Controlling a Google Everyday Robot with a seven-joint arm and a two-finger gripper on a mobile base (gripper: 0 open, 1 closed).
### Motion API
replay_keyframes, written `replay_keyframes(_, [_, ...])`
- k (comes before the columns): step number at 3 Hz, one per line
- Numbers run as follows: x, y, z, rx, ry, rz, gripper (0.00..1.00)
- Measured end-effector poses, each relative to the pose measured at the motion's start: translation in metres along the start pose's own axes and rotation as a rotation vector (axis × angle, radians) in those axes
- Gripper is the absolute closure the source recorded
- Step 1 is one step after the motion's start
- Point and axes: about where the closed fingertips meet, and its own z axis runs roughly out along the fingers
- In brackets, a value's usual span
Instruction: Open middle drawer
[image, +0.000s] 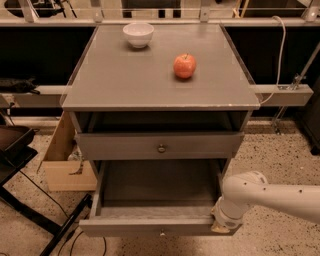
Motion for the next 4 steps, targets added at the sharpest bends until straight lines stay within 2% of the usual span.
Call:
replay_keyframes(1, [0.0,-0.0035,-0.001,0.0,0.0,0.0,1.0])
replay_keyframes(2, [0.0,-0.0054,-0.0015,0.0,0.0,0.0,0.96])
replay_keyframes(4, [0.0,-0.0054,-0.0015,0.0,0.0,0.0,0.5])
